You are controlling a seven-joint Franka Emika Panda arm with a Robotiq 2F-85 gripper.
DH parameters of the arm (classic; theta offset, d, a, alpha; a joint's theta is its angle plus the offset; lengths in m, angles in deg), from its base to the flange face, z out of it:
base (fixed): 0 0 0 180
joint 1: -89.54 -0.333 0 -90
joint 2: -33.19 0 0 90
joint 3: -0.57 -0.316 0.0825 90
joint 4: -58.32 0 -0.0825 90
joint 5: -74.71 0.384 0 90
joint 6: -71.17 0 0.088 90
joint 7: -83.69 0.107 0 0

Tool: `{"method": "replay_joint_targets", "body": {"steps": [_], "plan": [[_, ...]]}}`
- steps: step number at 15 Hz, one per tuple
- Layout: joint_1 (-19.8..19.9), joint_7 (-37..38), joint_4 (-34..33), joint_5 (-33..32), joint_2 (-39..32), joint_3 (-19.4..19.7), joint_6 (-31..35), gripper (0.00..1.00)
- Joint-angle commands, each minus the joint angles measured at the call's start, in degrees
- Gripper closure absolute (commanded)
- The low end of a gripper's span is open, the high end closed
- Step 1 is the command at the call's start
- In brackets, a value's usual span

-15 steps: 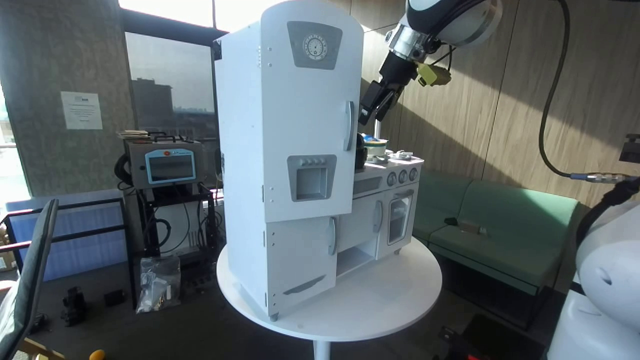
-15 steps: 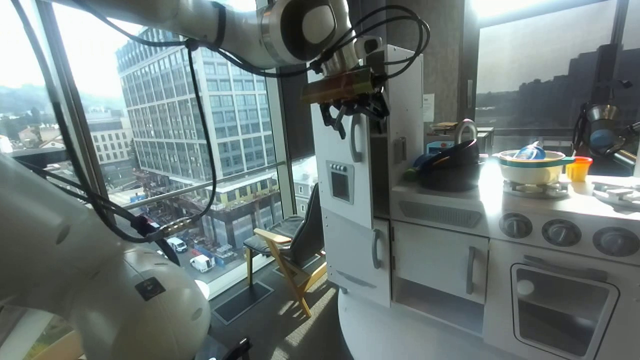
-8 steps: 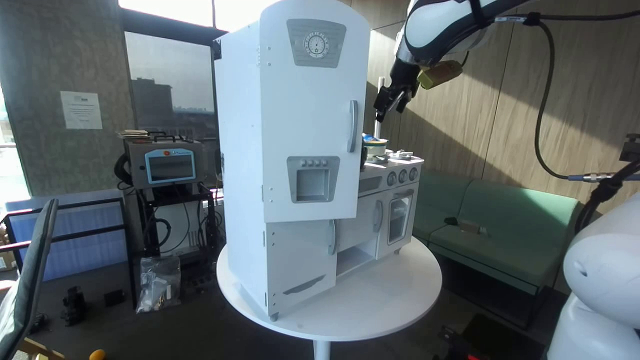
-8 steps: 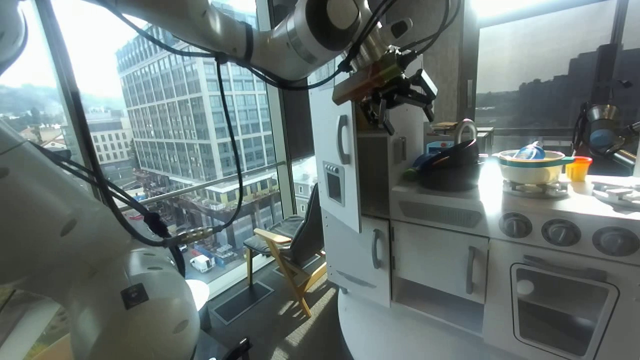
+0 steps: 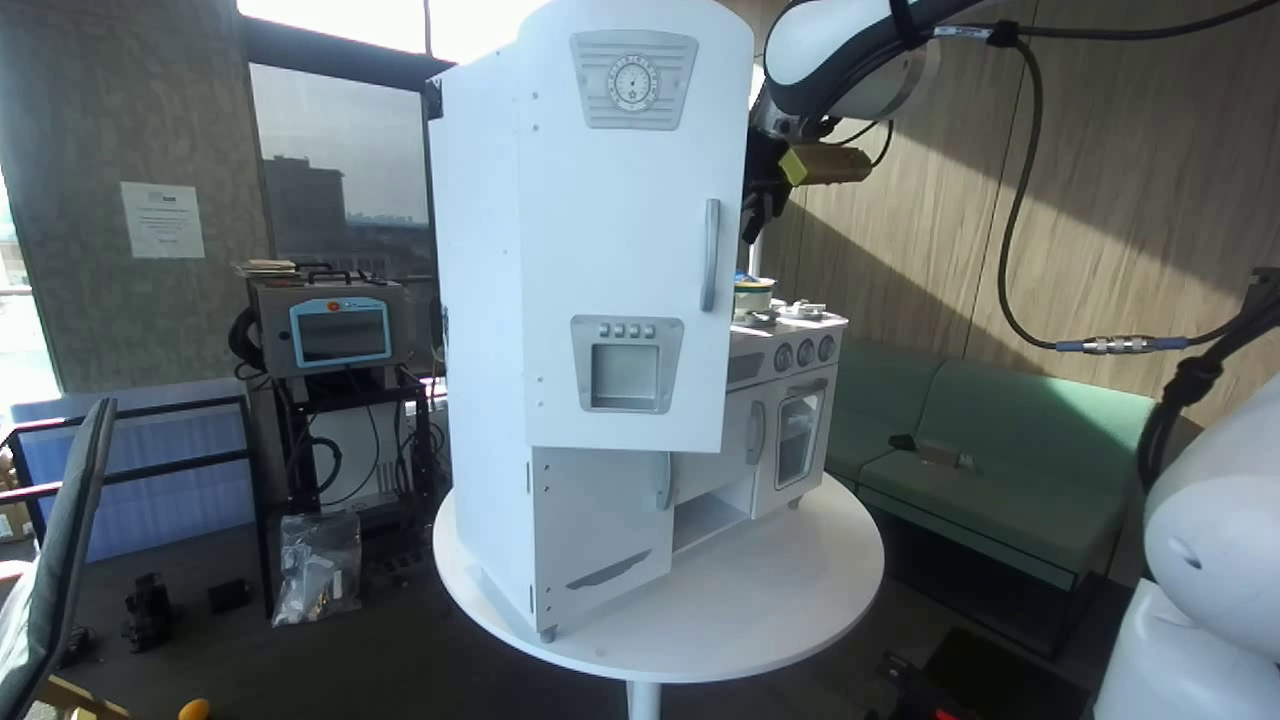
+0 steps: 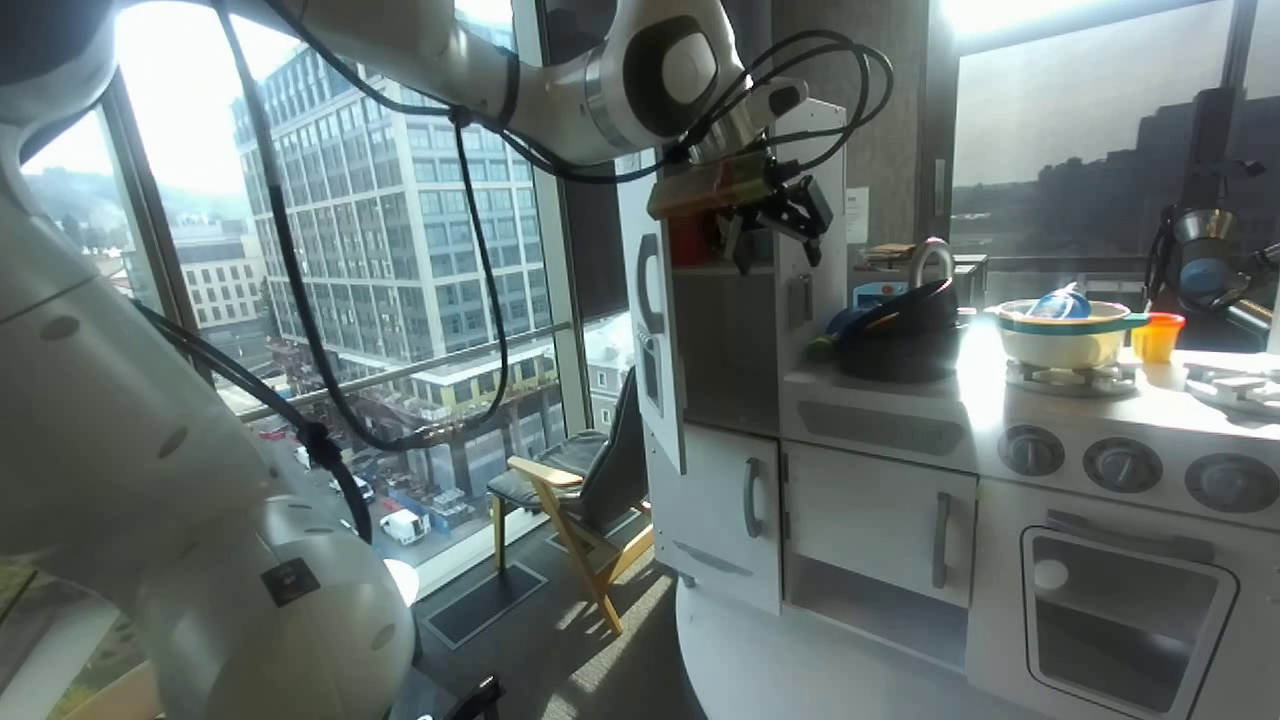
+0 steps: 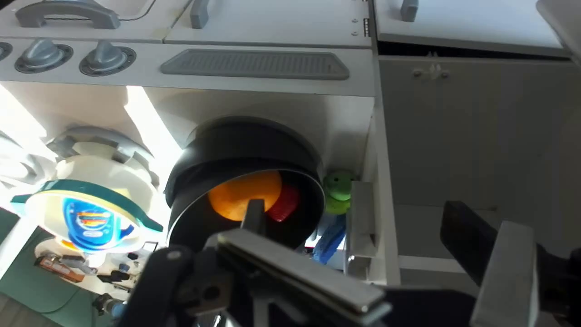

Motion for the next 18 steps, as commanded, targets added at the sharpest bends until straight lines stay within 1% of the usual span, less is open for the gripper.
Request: {"method": "replay_joint_targets", "body": {"steps": [1, 4, 7, 9, 12, 15, 18], "plan": [[-2.4, -2.1, 0.8, 3.0, 4.7, -0.1, -4.4, 0.0], [-3.4, -3.2, 3.2, 2.6, 8.7, -0.3, -7.8, 0.0], [-6.3, -6.9, 5.7, 4.1, 12.4, -0.1, -13.1, 0.0], [-8.4, -9.0, 8.0, 5.4, 14.5, -0.5, -14.9, 0.0], [-11.9, -9.9, 13.7, 7.5, 17.9, -2.3, -11.3, 0.0], [-15.2, -9.3, 17.1, 9.9, 19.9, -4.0, -9.1, 0.0], [-18.1, -8.6, 19.2, 13.3, 20.9, -5.1, -6.7, 0.0]]}}
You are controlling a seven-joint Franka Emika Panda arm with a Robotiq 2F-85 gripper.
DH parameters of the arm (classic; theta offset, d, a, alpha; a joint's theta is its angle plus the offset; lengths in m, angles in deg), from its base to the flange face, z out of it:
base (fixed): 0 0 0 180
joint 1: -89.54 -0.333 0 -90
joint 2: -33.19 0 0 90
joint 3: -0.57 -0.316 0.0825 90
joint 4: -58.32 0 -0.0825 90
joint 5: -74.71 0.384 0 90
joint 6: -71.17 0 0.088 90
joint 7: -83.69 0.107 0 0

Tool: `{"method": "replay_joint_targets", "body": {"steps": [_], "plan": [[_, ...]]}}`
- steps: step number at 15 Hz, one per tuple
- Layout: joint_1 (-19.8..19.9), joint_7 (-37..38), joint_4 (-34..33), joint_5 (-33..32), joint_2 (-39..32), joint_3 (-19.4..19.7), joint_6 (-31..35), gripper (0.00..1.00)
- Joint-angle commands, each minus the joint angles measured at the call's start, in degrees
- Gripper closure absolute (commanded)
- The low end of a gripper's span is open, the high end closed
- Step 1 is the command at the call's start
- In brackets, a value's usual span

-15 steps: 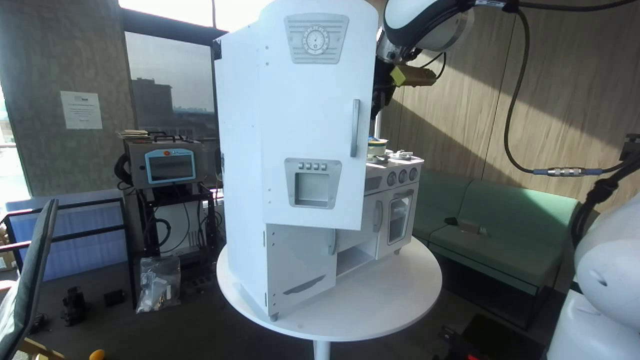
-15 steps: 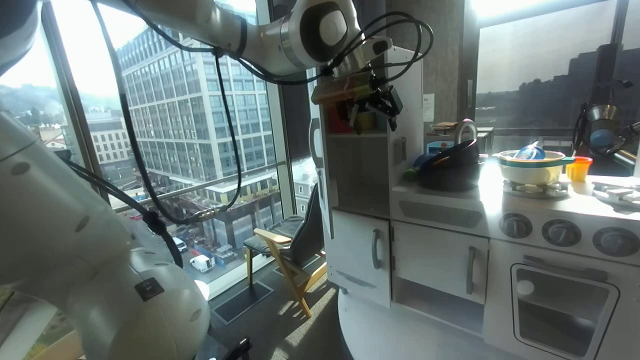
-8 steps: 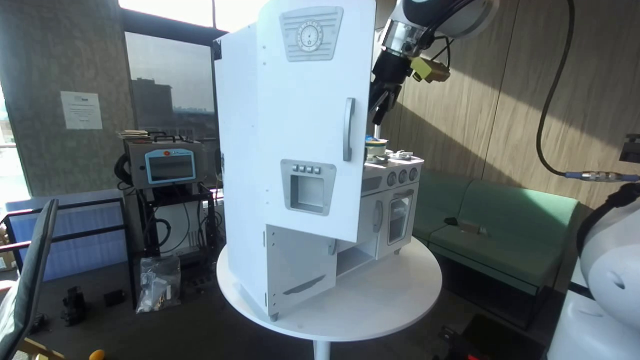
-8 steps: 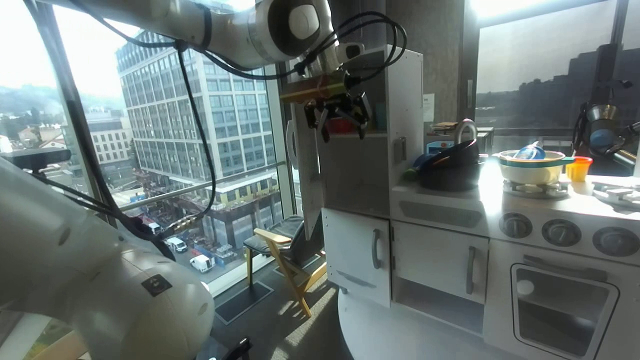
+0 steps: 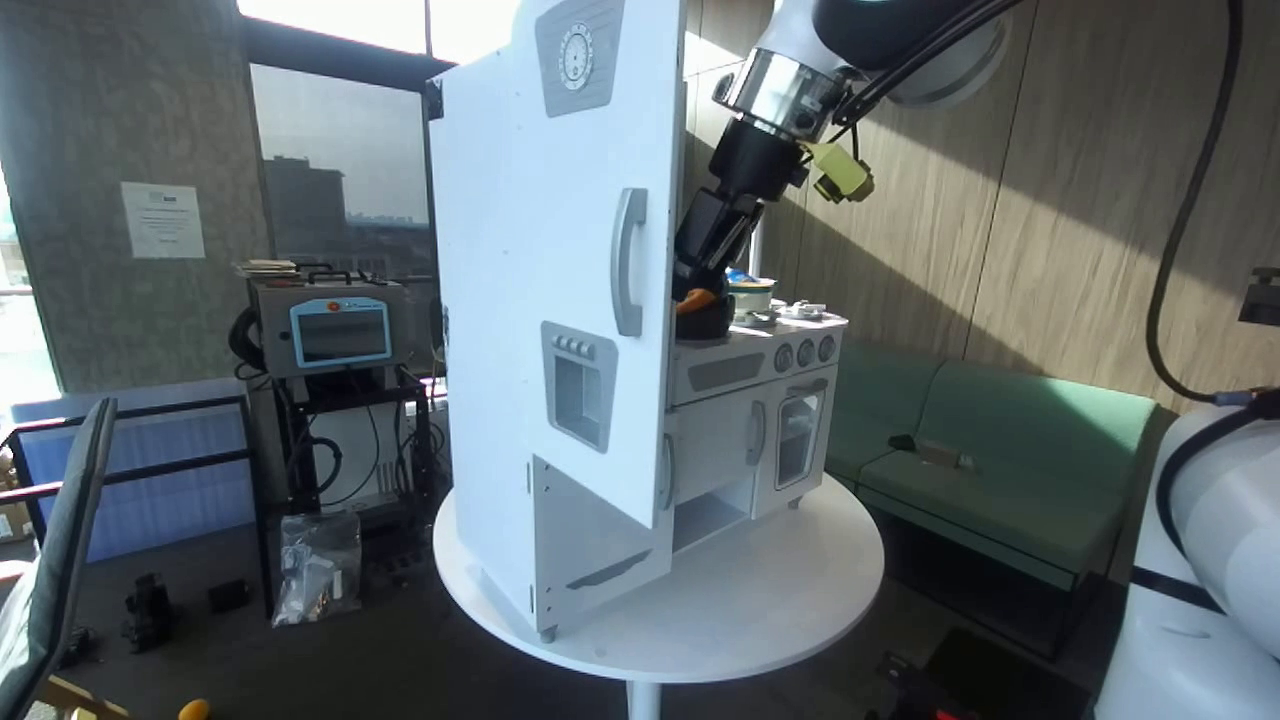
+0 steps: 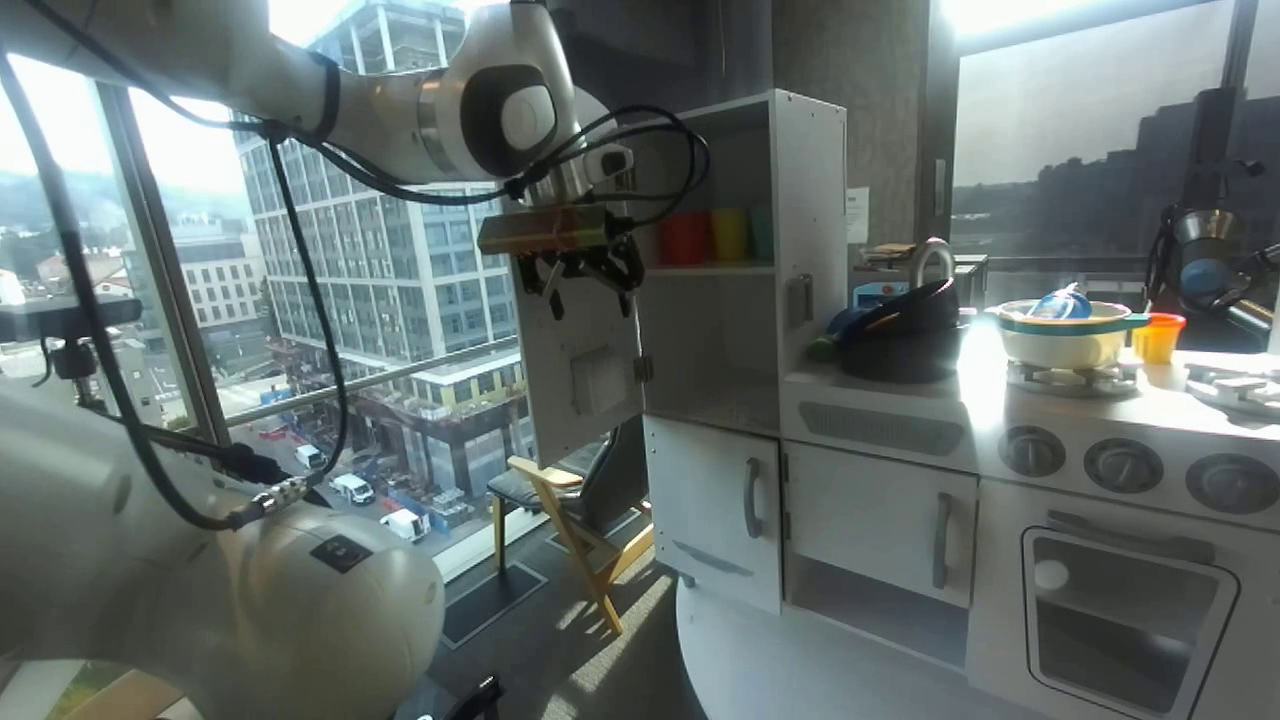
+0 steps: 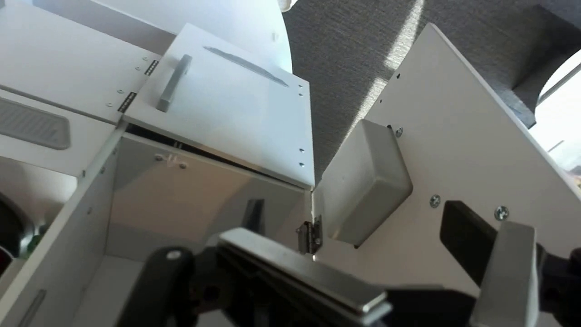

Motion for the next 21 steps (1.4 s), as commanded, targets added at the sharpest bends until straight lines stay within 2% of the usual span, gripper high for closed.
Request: {"method": "replay_joint_targets", "body": {"steps": [1, 5, 11, 18, 21], "plan": [[-2.5, -0.1, 3.3, 3.0, 2.7, -1.3, 4.6, 0.0], [0.4, 1.3, 4.4, -1.6, -0.2, -3.0, 9.7, 0.0], [6.5, 3.0, 6.1, -6.9, -7.2, -1.5, 16.3, 0.0], [11.5, 5.5, 6.7, -10.1, -20.4, -1.1, 28.1, 0.0], [13.3, 6.3, 5.7, -11.7, -25.6, -0.8, 31.3, 0.0]]}}
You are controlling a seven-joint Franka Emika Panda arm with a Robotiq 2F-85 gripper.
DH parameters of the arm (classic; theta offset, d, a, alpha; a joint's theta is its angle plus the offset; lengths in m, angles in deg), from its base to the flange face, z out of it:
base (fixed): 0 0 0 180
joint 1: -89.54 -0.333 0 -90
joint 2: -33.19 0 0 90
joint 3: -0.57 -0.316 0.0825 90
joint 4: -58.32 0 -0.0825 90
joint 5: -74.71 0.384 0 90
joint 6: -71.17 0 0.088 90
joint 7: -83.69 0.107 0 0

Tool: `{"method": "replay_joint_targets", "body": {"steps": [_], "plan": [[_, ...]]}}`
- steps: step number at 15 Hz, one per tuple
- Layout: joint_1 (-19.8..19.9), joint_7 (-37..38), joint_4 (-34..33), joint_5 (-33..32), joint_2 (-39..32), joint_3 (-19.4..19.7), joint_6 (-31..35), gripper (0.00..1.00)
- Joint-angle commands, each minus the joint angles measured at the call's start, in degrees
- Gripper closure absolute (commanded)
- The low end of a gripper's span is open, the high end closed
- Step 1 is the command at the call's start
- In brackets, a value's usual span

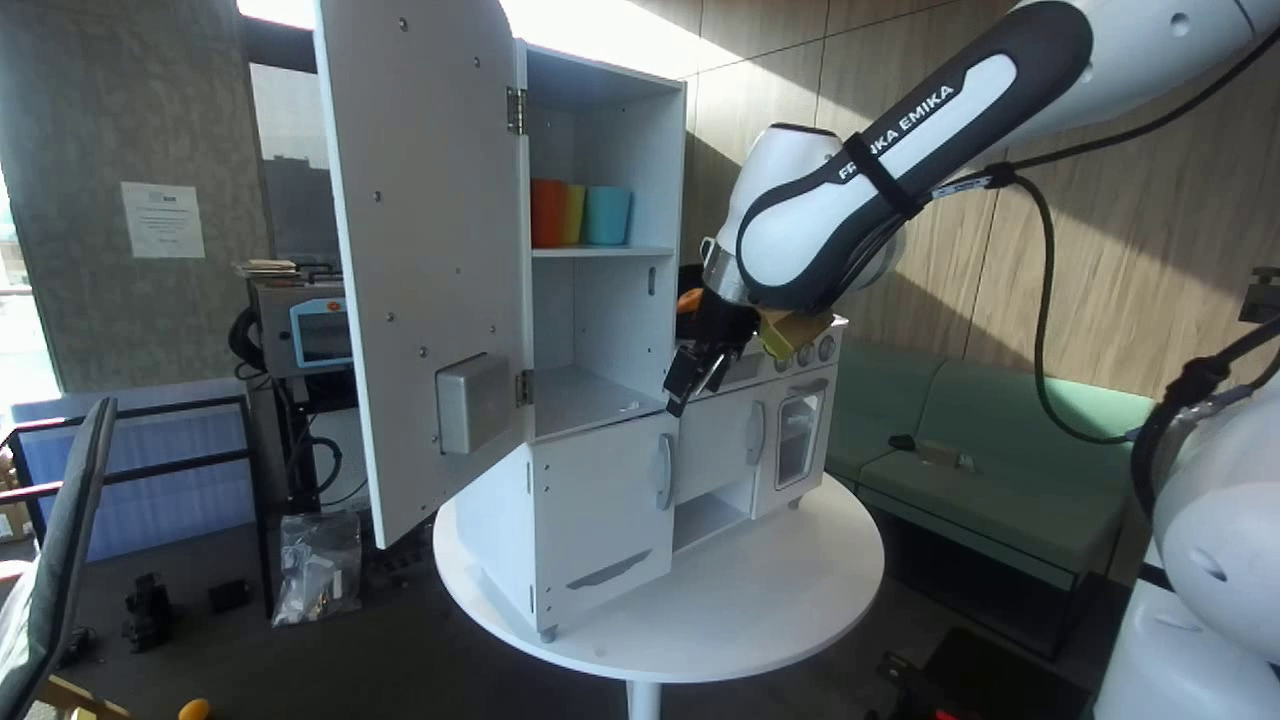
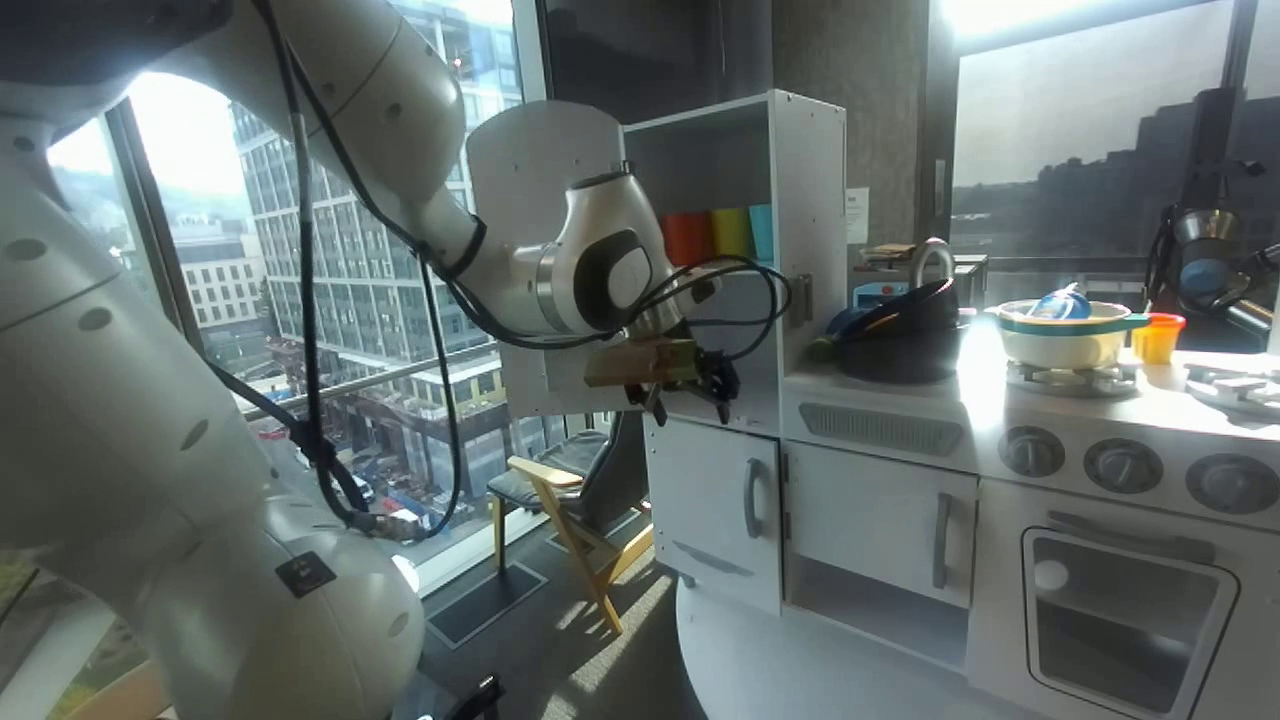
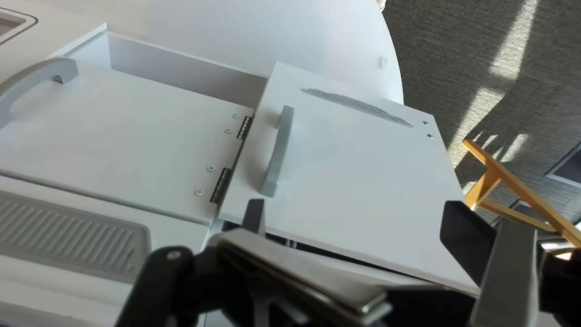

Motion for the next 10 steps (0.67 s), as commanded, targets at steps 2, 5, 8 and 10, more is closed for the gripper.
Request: {"method": "replay_joint_targets", "body": {"steps": [2, 5, 8, 10], "plan": [[0.9, -0.5, -2.9, -0.5, -7.8, 1.7, 3.5, 0.0], [-1.5, -6.7, -4.9, 4.0, -11.4, 4.3, 5.0, 0.0], [-4.0, -16.4, -7.7, 10.8, -14.4, 6.2, 5.0, 0.0], [-4.0, -19.7, -9.8, 12.7, -16.1, 6.2, 5.6, 0.0]]}}
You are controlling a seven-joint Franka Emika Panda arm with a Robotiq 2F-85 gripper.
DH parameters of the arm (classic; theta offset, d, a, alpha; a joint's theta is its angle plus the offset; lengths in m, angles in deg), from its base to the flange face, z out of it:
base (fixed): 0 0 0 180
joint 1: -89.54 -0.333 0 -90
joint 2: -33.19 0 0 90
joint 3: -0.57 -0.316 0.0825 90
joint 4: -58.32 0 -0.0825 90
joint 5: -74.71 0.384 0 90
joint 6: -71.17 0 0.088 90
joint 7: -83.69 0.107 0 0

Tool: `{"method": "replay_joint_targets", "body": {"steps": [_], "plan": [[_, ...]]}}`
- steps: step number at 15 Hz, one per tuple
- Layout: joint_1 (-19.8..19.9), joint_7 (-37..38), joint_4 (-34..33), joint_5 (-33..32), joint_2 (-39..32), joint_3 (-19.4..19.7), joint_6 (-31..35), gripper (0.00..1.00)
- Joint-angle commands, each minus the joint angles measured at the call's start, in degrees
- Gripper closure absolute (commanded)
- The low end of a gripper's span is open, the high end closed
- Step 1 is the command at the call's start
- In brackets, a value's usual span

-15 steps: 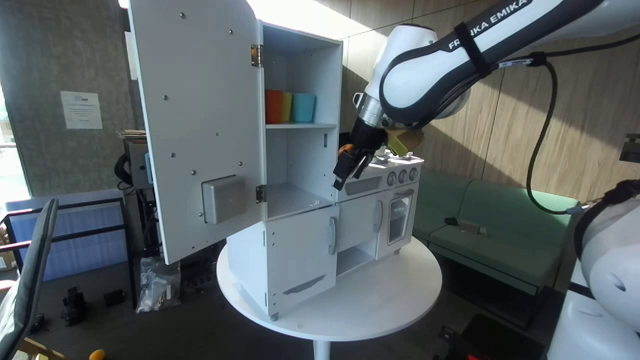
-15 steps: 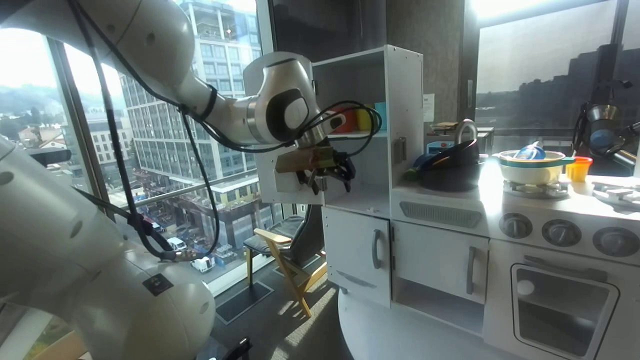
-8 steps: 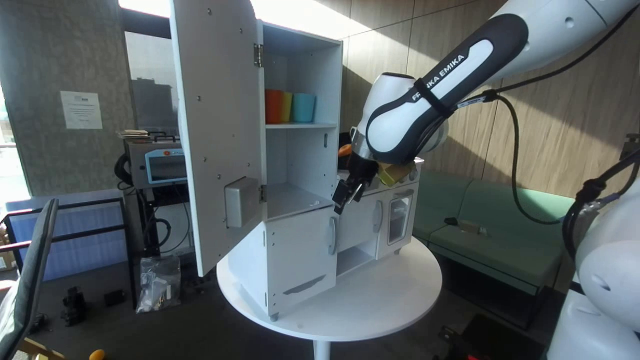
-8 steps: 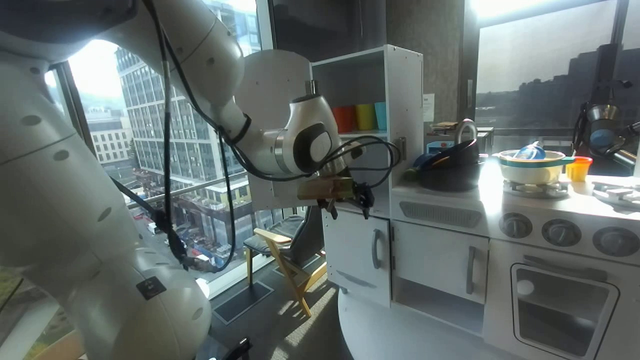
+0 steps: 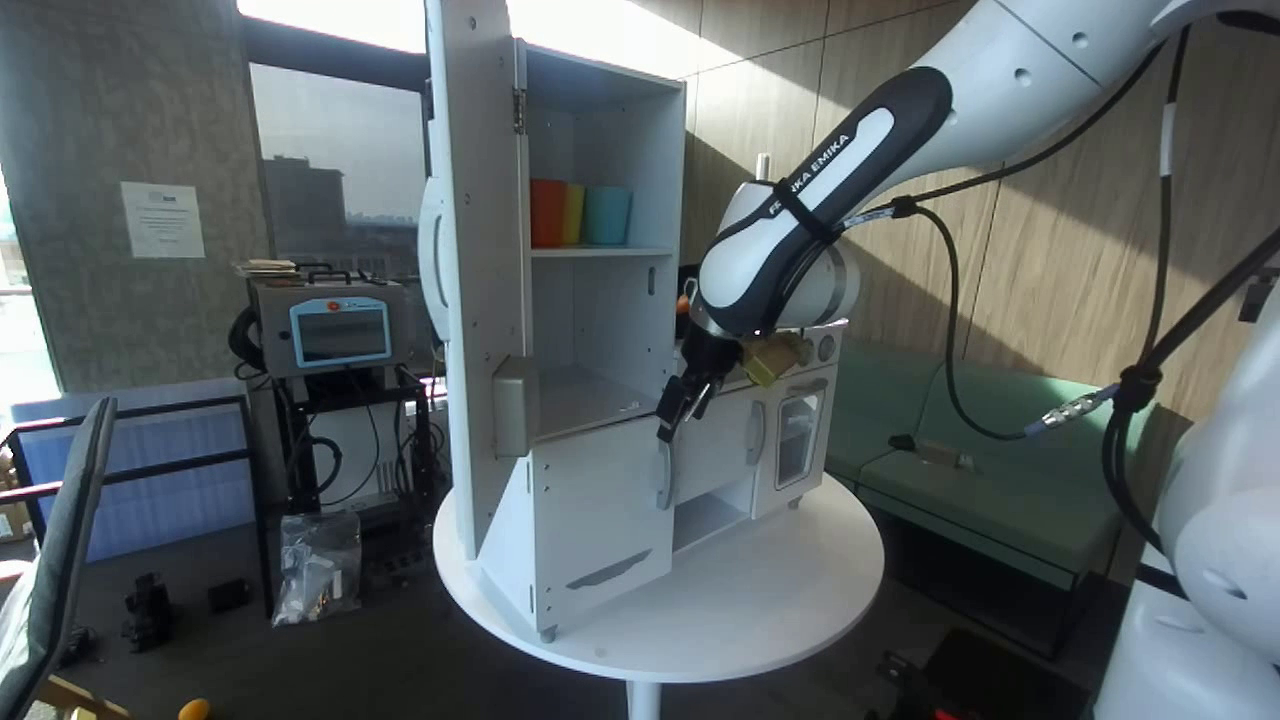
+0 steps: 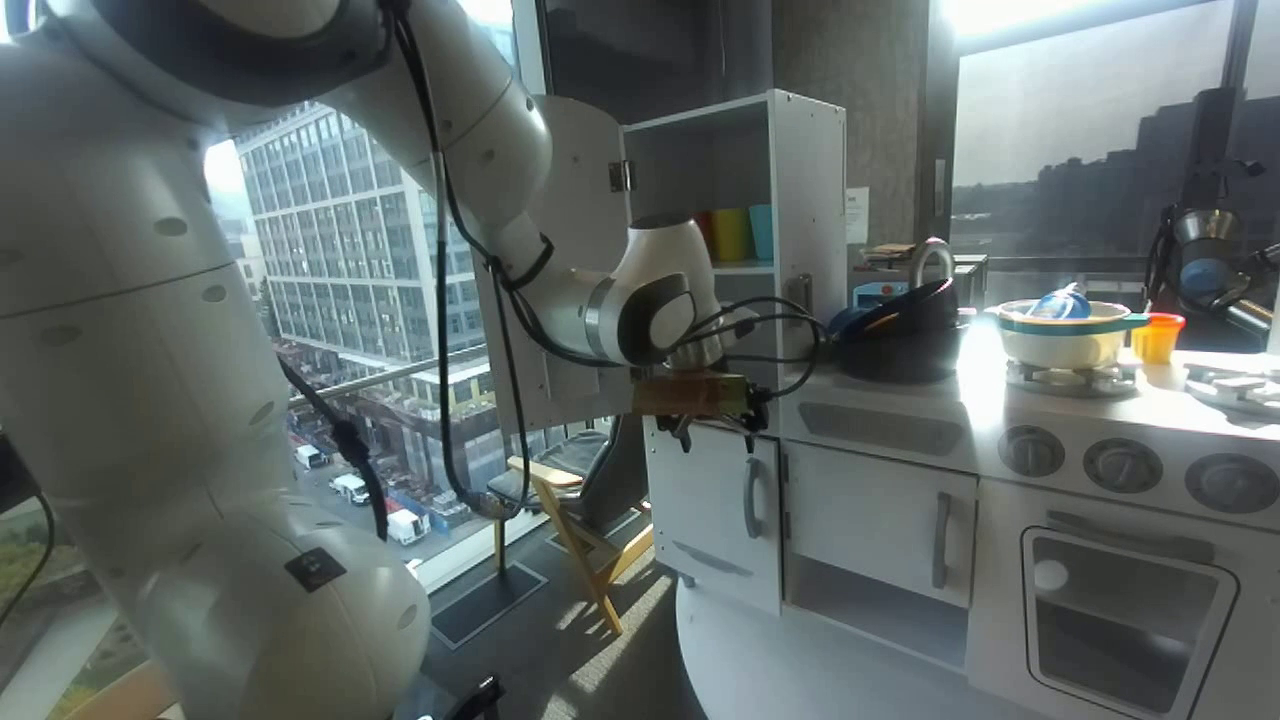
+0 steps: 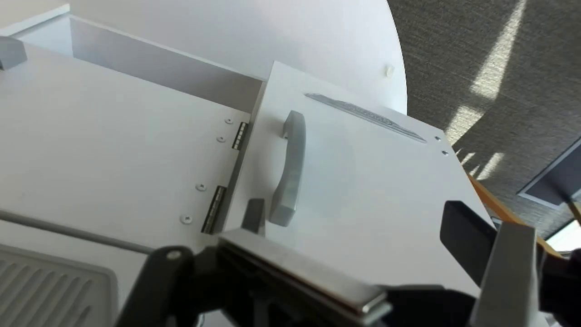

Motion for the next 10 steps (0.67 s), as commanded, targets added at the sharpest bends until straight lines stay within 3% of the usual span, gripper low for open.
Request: {"method": "replay_joint_targets", "body": {"steps": [1, 6, 10], "plan": [[-0.8, -6.5, -4.9, 3.9, -3.9, 0.8, 2.0, 0.0], [1.0, -7.9, -8.2, 2.0, -7.2, -0.1, 3.3, 0.0], [0.6, -17.1, -8.3, 5.3, -8.8, 0.8, 2.7, 0.0]]}}
